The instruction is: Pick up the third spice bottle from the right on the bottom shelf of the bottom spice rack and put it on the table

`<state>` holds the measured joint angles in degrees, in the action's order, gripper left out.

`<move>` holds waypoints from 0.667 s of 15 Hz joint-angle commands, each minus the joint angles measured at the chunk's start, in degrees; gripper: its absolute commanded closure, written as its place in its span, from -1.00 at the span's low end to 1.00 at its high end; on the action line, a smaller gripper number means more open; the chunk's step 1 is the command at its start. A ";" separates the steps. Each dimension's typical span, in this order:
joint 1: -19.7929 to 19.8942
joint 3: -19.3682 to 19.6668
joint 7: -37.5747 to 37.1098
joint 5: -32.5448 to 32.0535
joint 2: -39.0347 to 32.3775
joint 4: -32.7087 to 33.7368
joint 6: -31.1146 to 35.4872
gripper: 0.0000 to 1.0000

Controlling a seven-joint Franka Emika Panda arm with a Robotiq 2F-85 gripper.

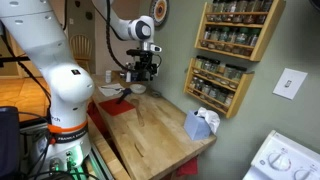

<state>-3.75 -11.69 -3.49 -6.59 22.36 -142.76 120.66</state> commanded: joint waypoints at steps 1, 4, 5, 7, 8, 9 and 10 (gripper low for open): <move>-1.15 1.07 -0.39 -0.47 -0.11 0.09 -0.16 -1.00; -1.15 1.07 -0.39 -0.47 -0.13 0.09 -0.16 -1.00; -1.15 1.07 -0.39 -0.47 -0.13 0.09 -0.16 -1.00; -1.06 2.14 0.45 0.76 0.30 0.14 -0.15 -1.00; -0.66 3.77 0.91 2.57 1.13 0.25 0.47 -1.00; -0.35 6.45 2.61 5.72 2.60 0.20 0.86 -1.00; 0.38 8.48 3.60 7.08 3.87 0.24 0.51 -1.00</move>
<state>-3.81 -9.00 -3.20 -4.29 22.76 -142.24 120.89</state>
